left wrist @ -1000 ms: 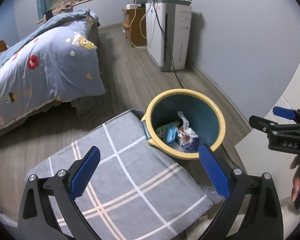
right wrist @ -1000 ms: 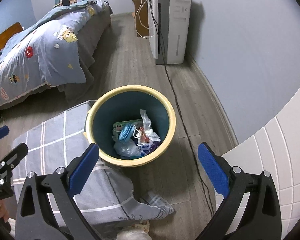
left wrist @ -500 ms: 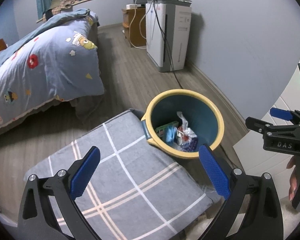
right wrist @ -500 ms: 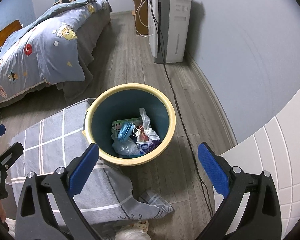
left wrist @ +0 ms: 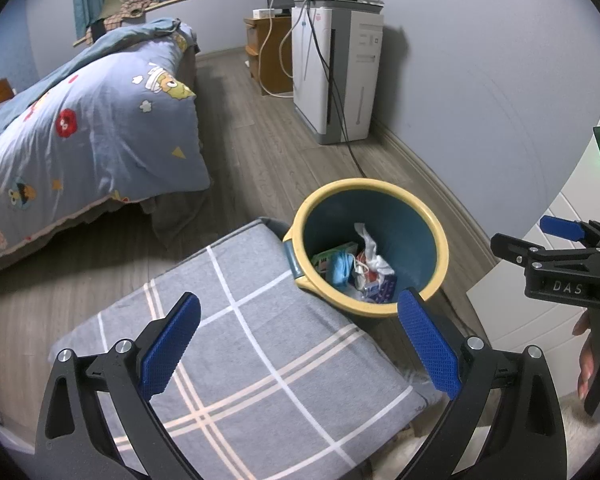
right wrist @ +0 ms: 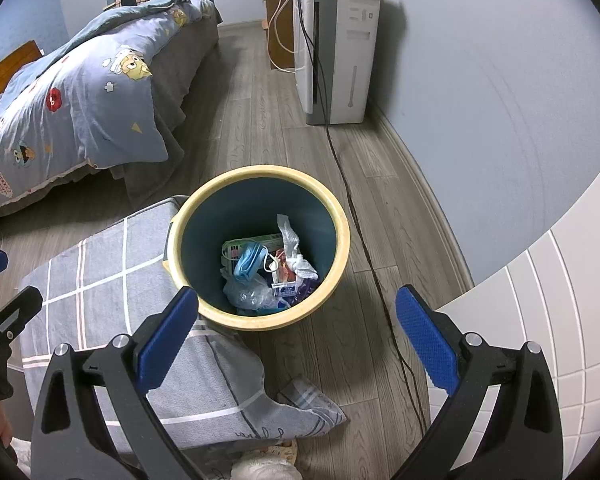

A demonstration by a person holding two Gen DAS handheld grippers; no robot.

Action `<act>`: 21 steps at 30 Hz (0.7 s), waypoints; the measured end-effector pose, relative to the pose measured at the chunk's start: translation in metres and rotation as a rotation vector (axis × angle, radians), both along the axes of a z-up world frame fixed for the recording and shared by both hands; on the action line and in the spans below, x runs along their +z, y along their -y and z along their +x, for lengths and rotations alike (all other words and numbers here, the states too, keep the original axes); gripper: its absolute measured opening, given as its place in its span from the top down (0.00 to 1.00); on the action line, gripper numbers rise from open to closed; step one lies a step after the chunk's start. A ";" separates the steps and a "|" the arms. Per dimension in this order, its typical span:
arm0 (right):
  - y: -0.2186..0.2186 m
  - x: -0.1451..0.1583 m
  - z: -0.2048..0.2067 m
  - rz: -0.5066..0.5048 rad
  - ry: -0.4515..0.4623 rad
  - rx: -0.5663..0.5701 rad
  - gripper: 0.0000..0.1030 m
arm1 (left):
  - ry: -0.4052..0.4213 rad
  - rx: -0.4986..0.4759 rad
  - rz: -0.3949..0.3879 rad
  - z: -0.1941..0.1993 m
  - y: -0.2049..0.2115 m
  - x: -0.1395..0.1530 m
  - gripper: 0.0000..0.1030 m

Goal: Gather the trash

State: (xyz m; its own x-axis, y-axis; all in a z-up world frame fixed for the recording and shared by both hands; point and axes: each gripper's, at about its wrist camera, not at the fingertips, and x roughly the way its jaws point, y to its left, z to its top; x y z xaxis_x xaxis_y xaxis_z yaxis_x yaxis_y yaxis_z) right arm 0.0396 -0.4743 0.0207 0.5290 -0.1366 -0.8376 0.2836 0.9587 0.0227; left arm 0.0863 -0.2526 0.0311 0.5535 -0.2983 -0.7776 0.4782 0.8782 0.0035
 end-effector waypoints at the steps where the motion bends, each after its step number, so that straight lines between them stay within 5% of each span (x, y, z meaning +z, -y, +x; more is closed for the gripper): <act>1: 0.000 0.000 0.000 0.001 0.002 0.000 0.06 | 0.000 0.000 0.001 0.000 0.000 0.000 0.05; 21: -0.003 0.001 -0.002 0.001 -0.009 -0.011 0.06 | 0.001 0.003 0.002 0.000 0.002 0.000 0.05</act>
State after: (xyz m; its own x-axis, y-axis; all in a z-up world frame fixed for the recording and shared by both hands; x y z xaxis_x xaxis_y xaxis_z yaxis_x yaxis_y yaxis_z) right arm 0.0379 -0.4715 0.0215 0.5202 -0.1412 -0.8423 0.2943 0.9555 0.0216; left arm 0.0860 -0.2544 0.0308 0.5550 -0.2953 -0.7777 0.4754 0.8798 0.0052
